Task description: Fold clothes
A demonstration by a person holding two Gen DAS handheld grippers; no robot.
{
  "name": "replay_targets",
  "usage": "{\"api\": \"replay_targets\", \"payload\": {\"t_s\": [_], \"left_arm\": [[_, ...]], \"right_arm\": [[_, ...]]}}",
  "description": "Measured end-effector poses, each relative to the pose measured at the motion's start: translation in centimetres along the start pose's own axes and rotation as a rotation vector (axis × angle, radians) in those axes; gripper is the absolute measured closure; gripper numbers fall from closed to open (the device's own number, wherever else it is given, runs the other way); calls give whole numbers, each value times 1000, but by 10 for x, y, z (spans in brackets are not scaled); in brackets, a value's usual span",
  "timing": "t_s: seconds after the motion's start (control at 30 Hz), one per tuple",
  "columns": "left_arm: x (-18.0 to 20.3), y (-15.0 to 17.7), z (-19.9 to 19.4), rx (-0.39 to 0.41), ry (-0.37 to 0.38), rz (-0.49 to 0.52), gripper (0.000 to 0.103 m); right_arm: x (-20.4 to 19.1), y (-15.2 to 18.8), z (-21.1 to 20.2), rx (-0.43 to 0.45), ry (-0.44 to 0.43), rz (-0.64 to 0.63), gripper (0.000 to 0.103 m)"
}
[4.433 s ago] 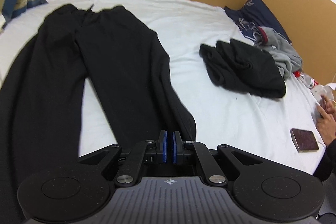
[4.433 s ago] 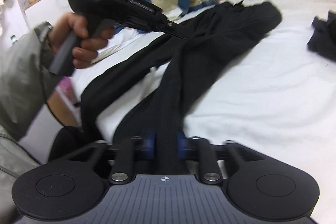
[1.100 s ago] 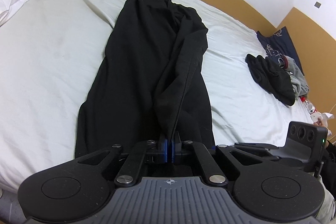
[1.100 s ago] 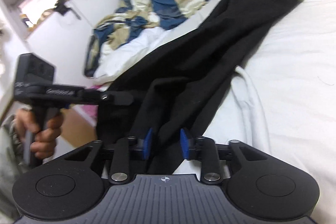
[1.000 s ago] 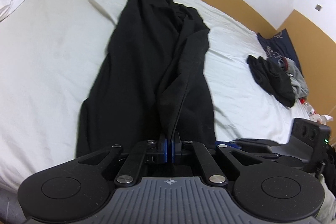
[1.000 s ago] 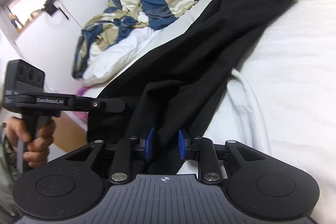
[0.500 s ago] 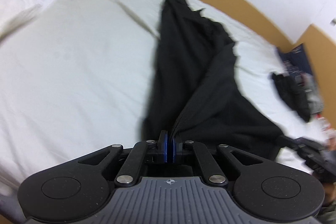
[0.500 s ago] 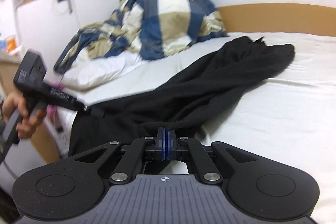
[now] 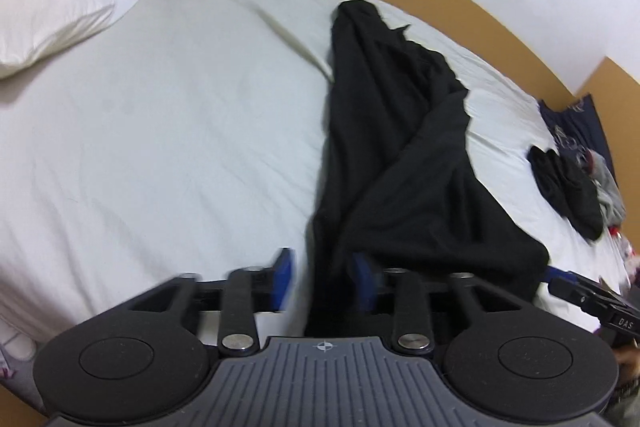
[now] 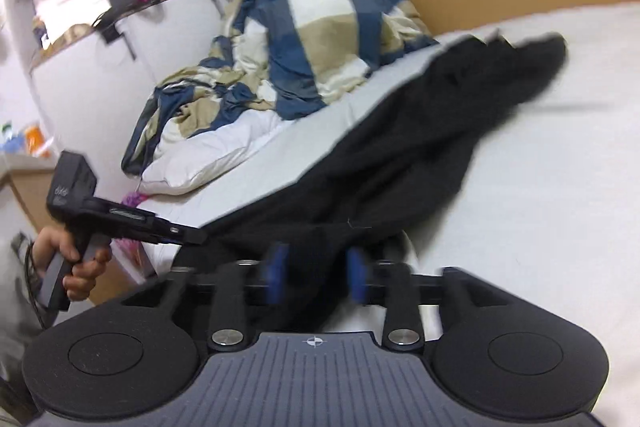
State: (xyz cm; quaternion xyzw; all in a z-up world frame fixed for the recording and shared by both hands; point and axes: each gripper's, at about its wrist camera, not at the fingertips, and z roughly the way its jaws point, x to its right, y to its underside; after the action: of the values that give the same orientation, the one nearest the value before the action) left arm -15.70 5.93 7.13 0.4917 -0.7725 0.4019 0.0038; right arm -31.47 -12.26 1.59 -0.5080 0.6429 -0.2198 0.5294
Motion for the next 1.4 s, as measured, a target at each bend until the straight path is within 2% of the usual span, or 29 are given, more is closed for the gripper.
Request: {"api": "replay_targets", "payload": {"t_s": [0.03,0.13,0.23,0.33,0.37,0.4,0.43,0.47,0.5,0.63,0.7,0.77,0.83,0.9,1.03,1.1,1.13,1.17,1.23,1.27,1.3,1.33,1.37,1.4], "left_arm": [[3,3,-6,5,9,16,35],[23,16,-2,-24,48,96,32],[45,27,20,-45,38,152,31],[50,35,40,-15,-17,141,34],[50,37,40,5,-34,137,39],[50,39,39,22,-48,133,58],[48,40,37,20,-52,132,78],[46,42,35,18,-57,132,83],[44,43,32,15,-58,129,95],[25,49,6,38,-30,88,99],[25,49,-5,57,-10,98,99],[27,48,-7,58,-25,124,98],[26,46,-3,52,-66,132,98],[18,44,0,44,-89,110,98],[9,44,1,37,-107,96,89],[13,42,0,23,-121,118,85],[15,41,-1,17,-128,130,78],[18,40,-4,18,-136,147,76],[25,36,-12,37,-116,164,70],[29,34,-17,53,-94,169,66],[34,33,-21,74,-74,183,59],[41,32,-19,94,-51,205,51],[48,31,-13,101,-19,228,48],[54,30,-6,106,11,249,42]], "right_arm": [[2,5,-4,-29,-28,8,52],[-1,18,-7,-93,-122,-26,51],[-22,24,4,-104,-114,-98,51],[-44,31,20,-105,-38,-173,52],[-47,34,22,-95,-42,-192,59],[-49,37,22,-83,-50,-211,80],[-53,38,24,-74,-53,-233,90],[-57,39,25,-66,-56,-257,97],[-58,39,19,-42,-64,-267,100],[-63,29,-16,50,-133,-245,101],[-63,13,-32,50,-201,-175,101],[-58,0,-39,43,-234,-118,100],[-57,-7,-34,30,-166,-162,101],[-53,-9,-28,12,-34,-181,101],[-37,-6,-31,0,22,-122,101],[-37,1,-31,-36,-22,-147,98],[-38,5,-29,-58,-54,-162,97],[-41,8,-28,-65,-57,-188,92],[-47,11,-31,-56,-56,-241,78],[-49,11,-34,-40,-57,-265,61],[-49,7,-31,-13,-65,-268,50],[-48,2,-27,15,-75,-268,49],[-48,-3,-23,43,-84,-268,45],[-46,-6,-12,38,-74,-259,43]]}}
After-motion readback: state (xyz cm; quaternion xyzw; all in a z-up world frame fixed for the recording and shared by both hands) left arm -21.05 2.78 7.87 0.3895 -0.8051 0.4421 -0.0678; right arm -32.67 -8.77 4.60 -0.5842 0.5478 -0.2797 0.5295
